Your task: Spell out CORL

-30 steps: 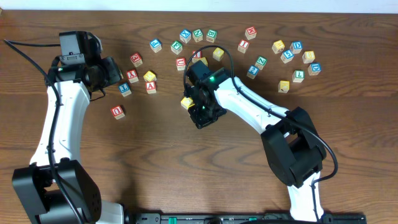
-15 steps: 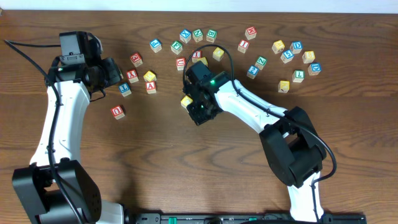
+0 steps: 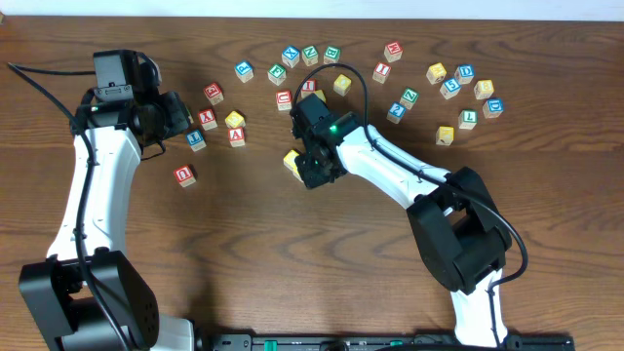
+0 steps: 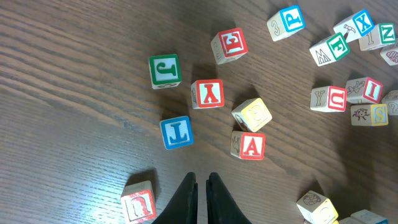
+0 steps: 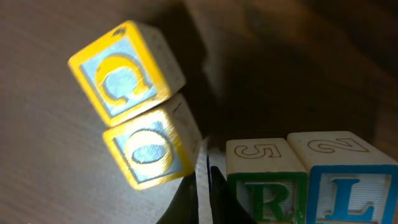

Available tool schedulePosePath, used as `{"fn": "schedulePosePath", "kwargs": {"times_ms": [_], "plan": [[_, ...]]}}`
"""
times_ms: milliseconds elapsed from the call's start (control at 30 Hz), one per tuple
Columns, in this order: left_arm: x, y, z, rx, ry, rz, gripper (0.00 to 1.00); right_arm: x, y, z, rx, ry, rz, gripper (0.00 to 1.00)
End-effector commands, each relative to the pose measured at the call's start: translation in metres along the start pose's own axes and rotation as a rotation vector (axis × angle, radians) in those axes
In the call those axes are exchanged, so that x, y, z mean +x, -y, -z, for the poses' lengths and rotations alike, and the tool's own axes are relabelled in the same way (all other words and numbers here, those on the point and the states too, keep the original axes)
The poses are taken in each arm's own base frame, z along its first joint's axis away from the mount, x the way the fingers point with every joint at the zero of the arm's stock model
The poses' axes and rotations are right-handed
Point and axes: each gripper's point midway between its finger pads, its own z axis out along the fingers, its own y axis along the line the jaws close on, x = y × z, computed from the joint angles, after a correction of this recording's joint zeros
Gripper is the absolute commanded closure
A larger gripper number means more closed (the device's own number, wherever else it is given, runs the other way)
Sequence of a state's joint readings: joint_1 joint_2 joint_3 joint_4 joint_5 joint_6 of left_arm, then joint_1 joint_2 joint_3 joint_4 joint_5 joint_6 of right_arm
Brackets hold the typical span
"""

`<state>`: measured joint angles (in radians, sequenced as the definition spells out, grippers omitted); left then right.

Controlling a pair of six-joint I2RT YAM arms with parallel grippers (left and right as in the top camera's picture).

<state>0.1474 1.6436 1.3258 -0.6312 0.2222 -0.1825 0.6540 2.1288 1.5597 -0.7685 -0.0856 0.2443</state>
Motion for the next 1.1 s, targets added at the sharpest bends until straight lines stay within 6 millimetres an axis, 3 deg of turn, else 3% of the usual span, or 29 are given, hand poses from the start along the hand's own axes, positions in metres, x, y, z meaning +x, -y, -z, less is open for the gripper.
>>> {"fn": "schedulePosePath", "kwargs": {"times_ms": [0, 1067], "plan": [[-0.003, 0.0, 0.002, -0.008, 0.007, -0.015, 0.93, -0.001, 0.008, -0.003, 0.068, 0.017, -0.056, 0.97], [-0.003, 0.001, 0.002, -0.002, 0.006, -0.016, 0.93, -0.024, 0.038, -0.003, 0.22, 0.15, -0.277, 0.99]]}}
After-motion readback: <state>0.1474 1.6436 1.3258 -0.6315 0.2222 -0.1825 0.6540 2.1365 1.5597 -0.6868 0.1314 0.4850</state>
